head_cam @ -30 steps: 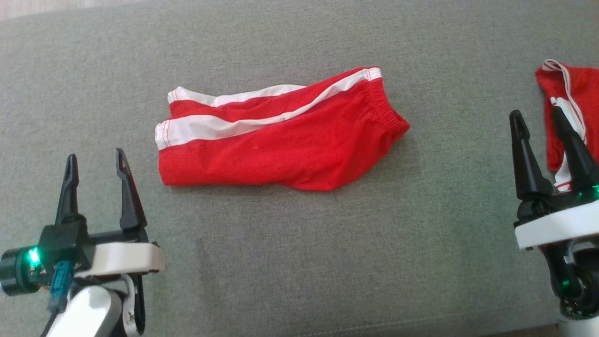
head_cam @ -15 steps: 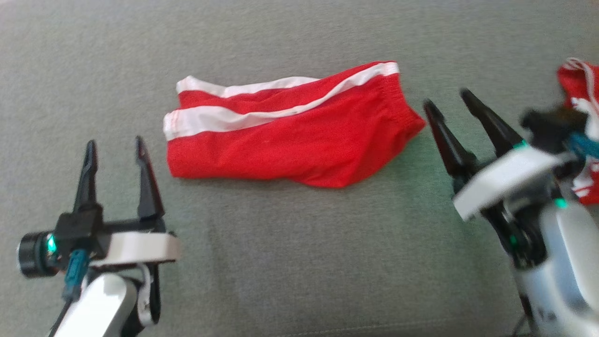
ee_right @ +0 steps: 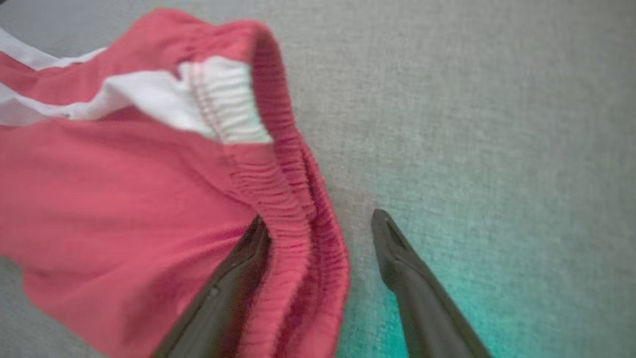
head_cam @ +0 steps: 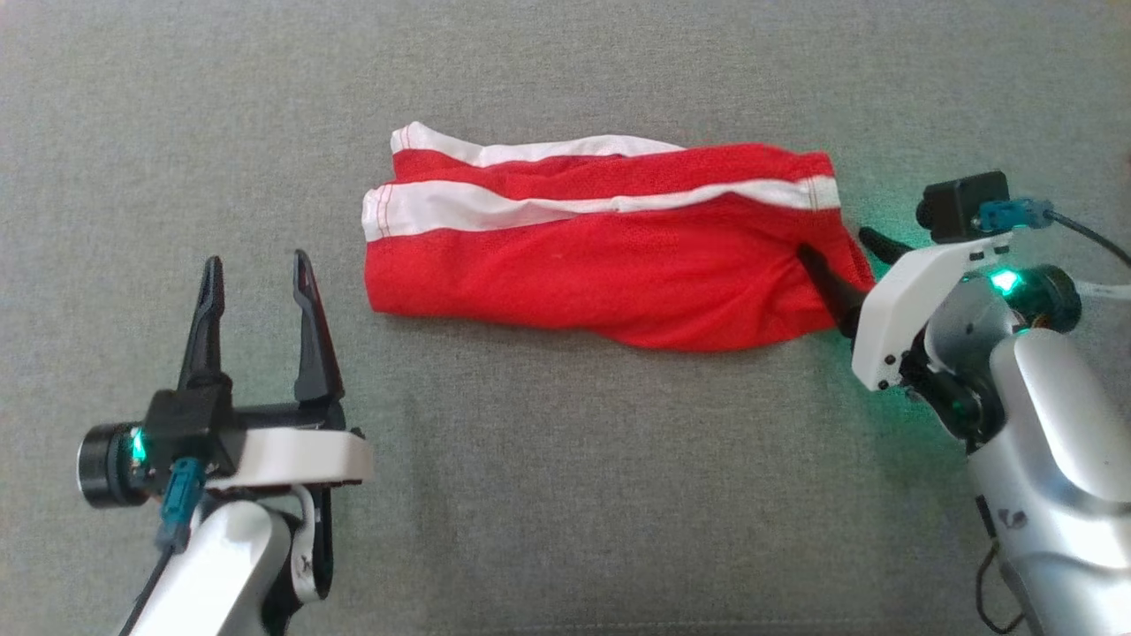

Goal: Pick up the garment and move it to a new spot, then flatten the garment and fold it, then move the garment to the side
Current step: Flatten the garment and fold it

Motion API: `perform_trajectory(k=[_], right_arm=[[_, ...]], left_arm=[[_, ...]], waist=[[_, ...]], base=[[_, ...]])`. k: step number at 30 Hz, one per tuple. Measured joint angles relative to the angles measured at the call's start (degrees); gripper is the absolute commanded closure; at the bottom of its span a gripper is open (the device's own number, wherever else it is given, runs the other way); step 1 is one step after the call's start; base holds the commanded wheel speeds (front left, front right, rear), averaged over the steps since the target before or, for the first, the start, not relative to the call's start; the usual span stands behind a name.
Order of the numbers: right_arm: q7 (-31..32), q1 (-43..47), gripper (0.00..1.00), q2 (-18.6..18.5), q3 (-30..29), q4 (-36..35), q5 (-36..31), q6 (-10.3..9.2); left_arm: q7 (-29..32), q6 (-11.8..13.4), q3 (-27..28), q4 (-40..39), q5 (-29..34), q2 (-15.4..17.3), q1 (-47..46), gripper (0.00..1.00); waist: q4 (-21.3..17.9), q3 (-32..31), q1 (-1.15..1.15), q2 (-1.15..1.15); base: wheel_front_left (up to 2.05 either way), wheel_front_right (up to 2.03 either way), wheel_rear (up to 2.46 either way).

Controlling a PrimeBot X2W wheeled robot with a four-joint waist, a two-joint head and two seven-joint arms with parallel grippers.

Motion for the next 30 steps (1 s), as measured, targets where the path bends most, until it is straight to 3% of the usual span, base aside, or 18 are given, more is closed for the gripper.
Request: perform_trajectory(k=[5,6,7,8,15,20,26,29,30], right_arm=[[2.8,-0.1,0.0,0.4,-1.0,1.6,3.7,0.0],[3.2,-0.1,0.17,0.3,-0.8,1.6,4.7,0.0],[3.8,-0.1,0.17,0.3,-0.6,1.5,5.8,0.0],[3.9,-0.1,1.0,0.3,-0.5,1.4,7.0,0.0],[2.6,3.9,1.0,1.0,-1.9,-1.5,14.6,0.0],[3.8,8.1,1.0,-0.1,-9.9,-3.2,20.4,0.0],[11.2,8.5,1.0,-1.6,-20.0,-3.5,28.2,0.0],[16.6,8.3,1.0,-1.0,-22.8,-3.7,31.9,0.0],[21.1,8.1,1.0,0.2,-24.6,-3.9,34.6,0.0]], left_arm=[[-0.6,-0.5,0.0,0.8,0.0,-0.2,0.0,0.0],[-0.6,-0.6,0.0,0.9,0.0,-0.2,0.0,0.0],[-0.6,-0.7,0.0,0.9,0.0,-0.3,0.0,0.0],[-0.6,-0.8,0.0,1.0,0.0,-0.3,0.0,0.0],[-1.0,-0.9,0.1,1.2,-0.2,-0.3,-0.1,0.0],[-0.9,-0.4,0.1,1.0,-0.6,-0.1,0.0,0.0],[-0.5,-0.4,0.1,0.6,-0.6,0.2,0.0,0.0],[-0.3,-0.4,-0.1,0.6,-0.6,0.2,0.0,0.0],[-0.1,-0.4,-0.2,0.6,-0.6,0.2,0.0,0.0]], waist=[[-0.1,0.2,0.0,0.0],[-0.1,0.3,0.0,0.0],[-0.2,0.3,0.0,0.0],[-0.2,0.3,0.0,0.0],[-0.9,-0.2,0.0,0.0],[-1.9,-0.7,0.0,0.0],[-2.7,-0.9,0.0,0.0],[-3.0,-1.0,0.0,0.0],[-3.1,-1.1,0.0,0.0]], base=[[0.0,0.0,0.0],[0.0,0.0,0.0],[0.0,0.0,0.0],[0.0,0.0,0.0],[0.0,0.0,0.0],[0.0,0.0,0.0],[0.0,0.0,0.0],[0.0,0.0,0.0],[0.0,0.0,0.0]])
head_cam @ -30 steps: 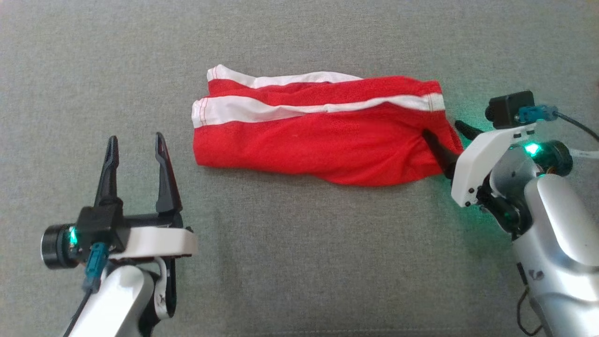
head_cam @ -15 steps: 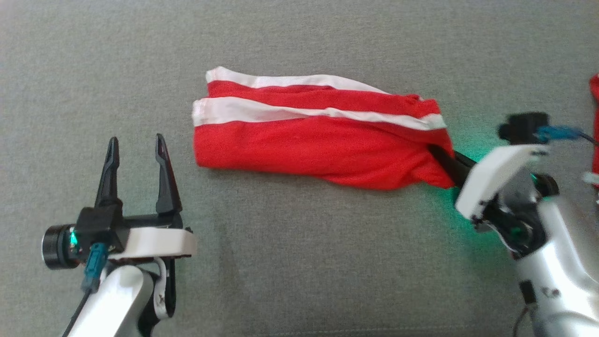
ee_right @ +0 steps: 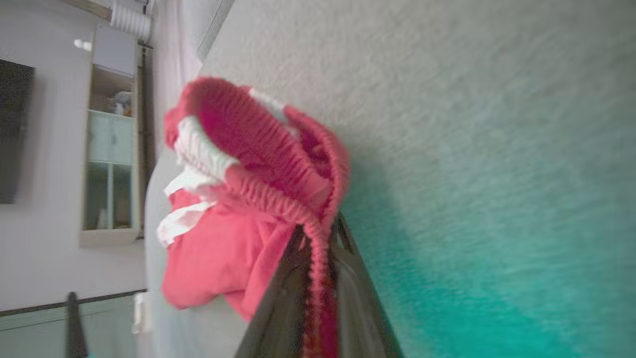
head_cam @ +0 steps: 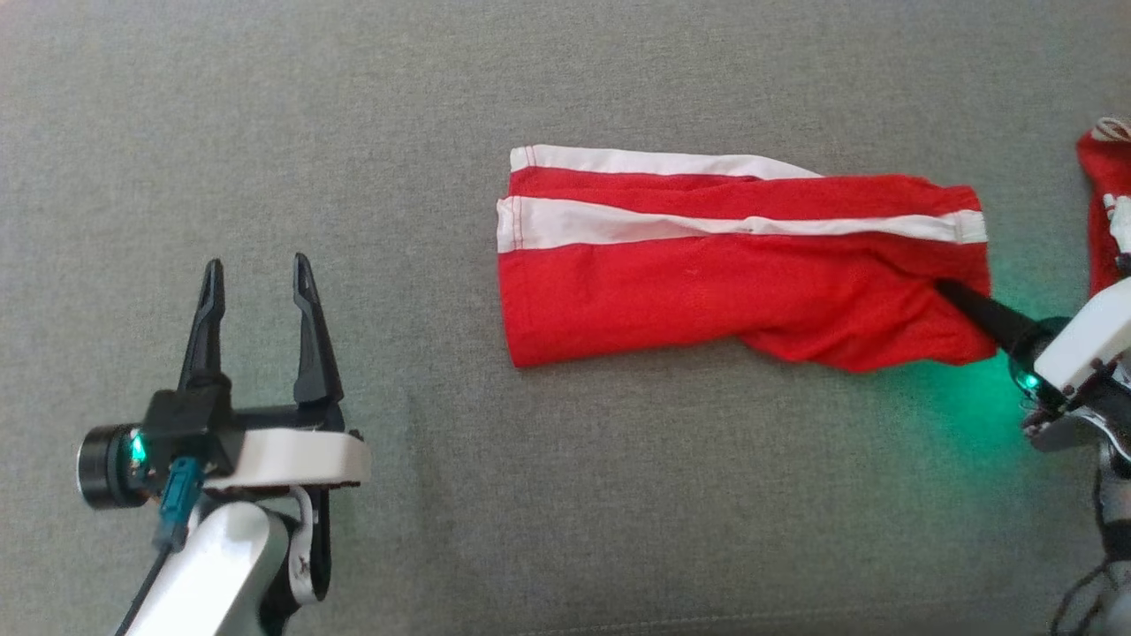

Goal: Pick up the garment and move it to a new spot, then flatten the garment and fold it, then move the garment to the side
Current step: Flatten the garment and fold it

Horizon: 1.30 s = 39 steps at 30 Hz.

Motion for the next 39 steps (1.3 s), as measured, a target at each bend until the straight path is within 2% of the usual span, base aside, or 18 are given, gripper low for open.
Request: perform_trajectory(k=[7,11,15,19,20,24,27,31,32,33,34,39], right_arm=[[14.7,-4.7,1.0,6.4,-4.7,-1.1,9.5,0.0],[19.2,-8.3,1.0,9.3,-4.7,-1.2,11.9,0.0],[20.2,-9.6,1.0,9.9,-1.8,1.0,13.1,0.0],[15.1,-10.6,1.0,9.9,7.3,3.6,18.0,0.0],[11.2,-11.0,1.0,9.9,12.6,3.6,19.0,0.0],[1.9,-11.1,1.0,9.9,21.9,3.3,18.7,0.0],[-3.5,-11.1,1.0,9.9,26.5,3.3,17.6,0.0],[-7.7,-11.1,1.0,9.8,29.7,3.2,17.2,0.0],[-9.1,-11.1,0.95,9.8,30.7,3.1,16.2,0.0],[-10.3,-11.1,0.26,9.8,31.7,2.9,15.0,-0.01],[-11.9,-11.0,0.0,9.7,32.5,2.2,14.2,-0.01],[-22.0,-11.0,0.0,8.0,38.1,-5.2,10.7,-0.01]], left_arm=[[0.0,-0.5,-0.9,0.1,0.0,-0.1,-0.1,0.0],[0.0,-0.6,-1.5,0.3,0.0,-0.6,-0.1,0.0],[-0.1,-1.2,-1.7,1.3,0.0,-1.4,-1.0,0.0],[-0.5,-2.0,-2.2,2.1,-0.5,-2.2,-1.6,0.0],[-0.5,-2.1,-2.4,2.7,-0.5,-2.7,-2.2,0.0],[-1.0,-2.6,-2.9,3.7,-0.6,-3.6,-2.5,0.0],[-1.4,-3.1,-3.0,4.3,-0.6,-4.0,-3.1,0.0],[-1.6,-3.1,-3.0,5.2,-0.6,-4.4,-3.3,0.0],[-1.6,-3.1,-3.0,5.4,-0.6,-4.5,-3.3,0.0],[-1.9,-3.2,-3.0,5.5,-0.6,-4.6,-3.3,0.0],[-2.0,-3.6,-3.0,5.6,-0.6,-4.7,-3.3,0.0],[-2.1,-4.1,-3.0,6.6,-0.6,-5.1,-3.5,0.0]], waist=[[0.7,-0.2,0.0,0.0],[1.7,-0.1,0.0,0.0],[3.1,0.1,0.0,0.0],[4.8,0.6,0.0,0.0],[5.5,0.9,0.0,0.0],[6.7,1.6,0.0,0.0],[7.2,2.0,0.0,0.0],[7.3,2.2,0.0,0.0],[7.2,2.2,0.0,0.0],[7.1,2.2,0.0,0.0],[7.0,2.2,0.0,0.0],[6.6,2.3,0.0,0.0]], base=[[0.0,0.0,0.0],[0.0,0.0,0.0],[0.0,0.0,0.0],[0.0,0.0,0.0],[0.0,0.0,0.0],[0.0,0.0,0.0],[0.0,0.0,0.0],[0.0,0.0,0.0],[0.0,0.0,0.0],[0.0,0.0,0.0],[0.0,0.0,0.0],[0.0,0.0,0.0]])
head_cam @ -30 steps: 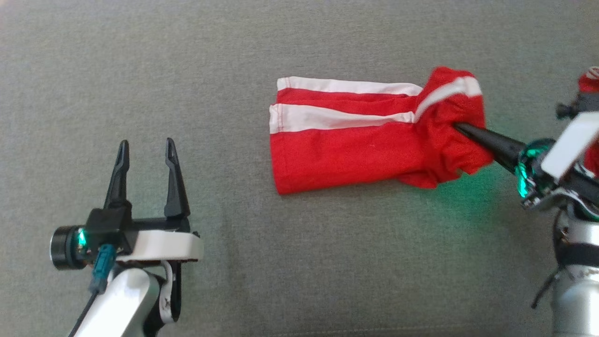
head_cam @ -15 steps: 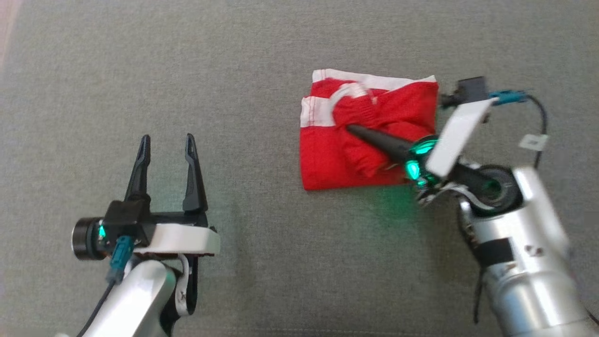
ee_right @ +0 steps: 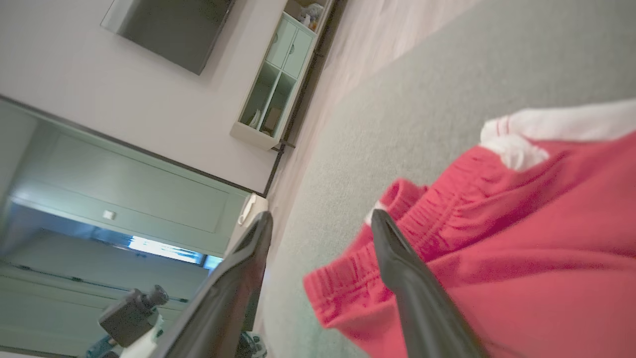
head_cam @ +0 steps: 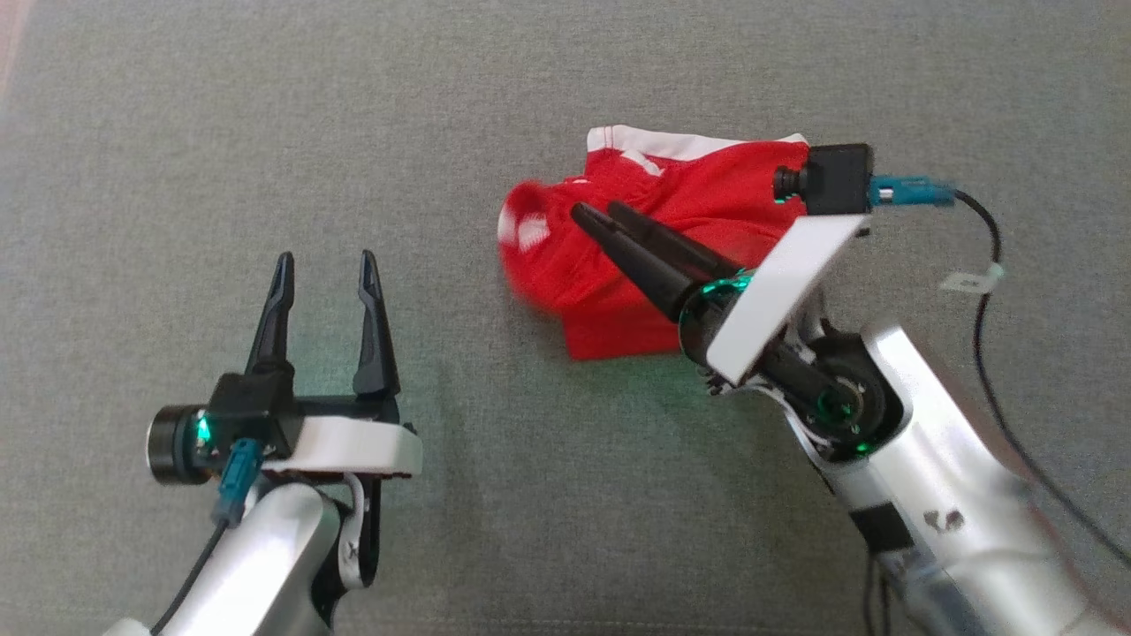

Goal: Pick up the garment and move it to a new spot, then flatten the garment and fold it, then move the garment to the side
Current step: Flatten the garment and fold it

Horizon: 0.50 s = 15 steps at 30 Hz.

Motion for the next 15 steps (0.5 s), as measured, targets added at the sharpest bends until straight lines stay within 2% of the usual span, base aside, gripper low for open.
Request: perform_trajectory(k=[4,7,10,15], right_arm=[[-12.4,0.1,0.0,-5.8,5.0,-5.7,-6.8,0.0],[-23.9,0.1,0.0,-10.6,5.6,-6.6,-16.1,0.0],[-31.6,0.7,0.0,-13.5,3.2,-5.8,-23.9,0.01],[-36.7,5.0,0.0,-14.8,-5.7,-5.6,-32.9,0.01]], left_arm=[[-0.2,0.0,0.0,0.4,0.0,-0.1,-0.5,0.0],[-0.5,0.0,0.1,0.5,0.0,-0.1,-0.6,0.0],[-0.5,0.0,0.3,0.7,0.0,0.1,-0.5,0.0],[-0.5,0.2,0.4,0.5,0.0,0.7,-0.4,0.0]], waist=[[-0.4,-0.2,0.0,0.0],[-1.0,-0.6,0.0,0.0],[-1.7,-1.1,0.0,0.0],[-3.2,-2.0,0.0,0.0]], base=[[0.0,0.0,0.0],[0.0,0.0,0.0],[0.0,0.0,0.0],[0.0,0.0,0.0]])
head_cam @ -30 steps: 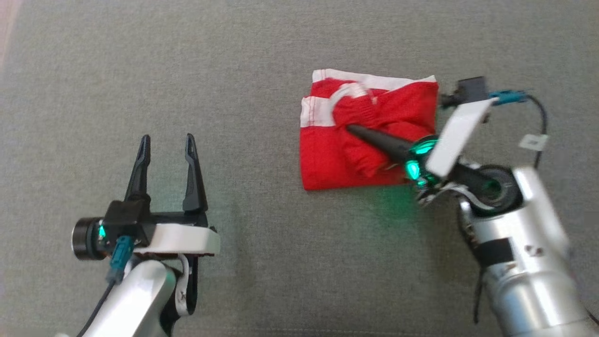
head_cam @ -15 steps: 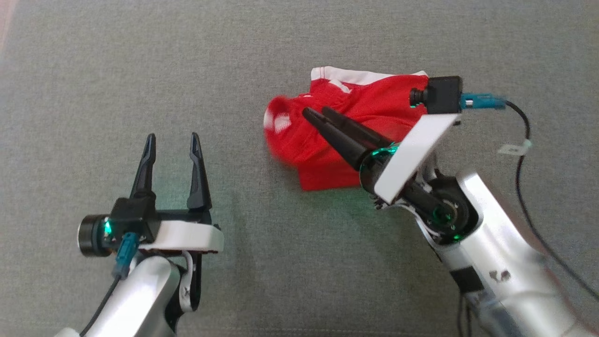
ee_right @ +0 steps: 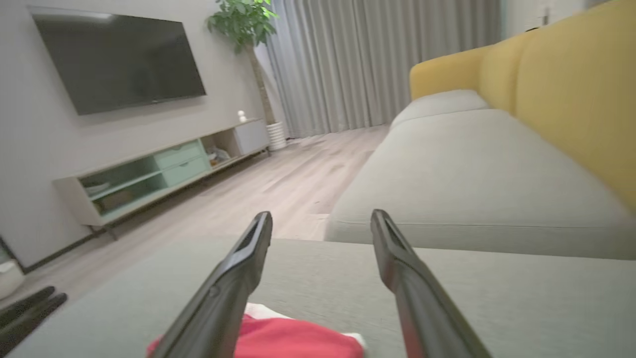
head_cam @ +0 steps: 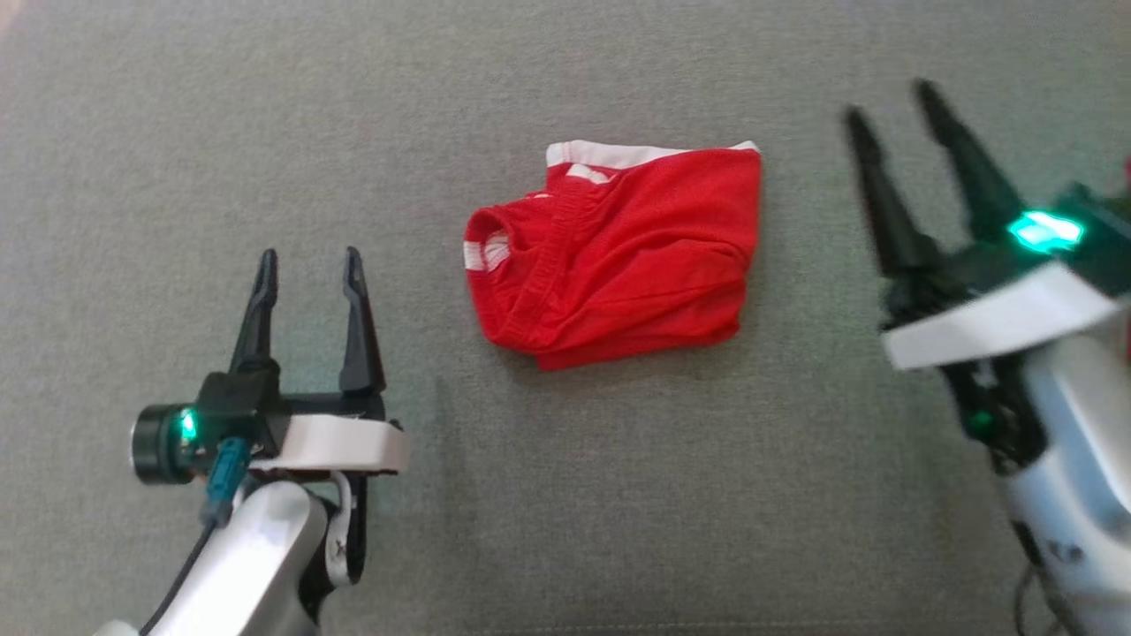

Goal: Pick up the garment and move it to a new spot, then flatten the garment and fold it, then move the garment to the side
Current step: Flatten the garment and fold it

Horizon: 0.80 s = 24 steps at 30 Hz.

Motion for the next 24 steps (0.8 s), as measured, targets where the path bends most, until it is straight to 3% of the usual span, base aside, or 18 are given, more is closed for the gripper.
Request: perform_trajectory(k=[6,11,18,24], right_arm=[[0.5,10.1,0.0,0.4,-11.0,-4.1,-5.7,0.0],[3.2,18.5,0.0,3.6,-16.9,-9.3,-8.5,-0.01],[6.2,21.7,0.0,6.8,-19.0,-14.0,-9.7,-0.01],[8.1,22.4,0.0,7.4,-18.9,-14.6,-10.2,0.0]], left_arm=[[0.4,1.4,0.5,-1.3,0.3,1.8,1.3,0.0],[0.7,2.5,1.0,-2.6,0.7,3.3,2.5,0.0],[1.2,4.5,1.3,-4.1,1.2,4.8,4.6,0.0],[1.6,5.0,1.2,-4.3,1.2,5.3,6.4,0.0]], waist=[[-2.0,-0.7,0.0,0.0],[-3.5,-1.4,0.0,0.0],[-5.0,-2.4,0.0,0.0],[-4.8,-4.2,0.0,0.0]], base=[[0.0,0.0,0.0],[0.0,0.0,0.0],[0.0,0.0,0.0],[0.0,0.0,0.0]])
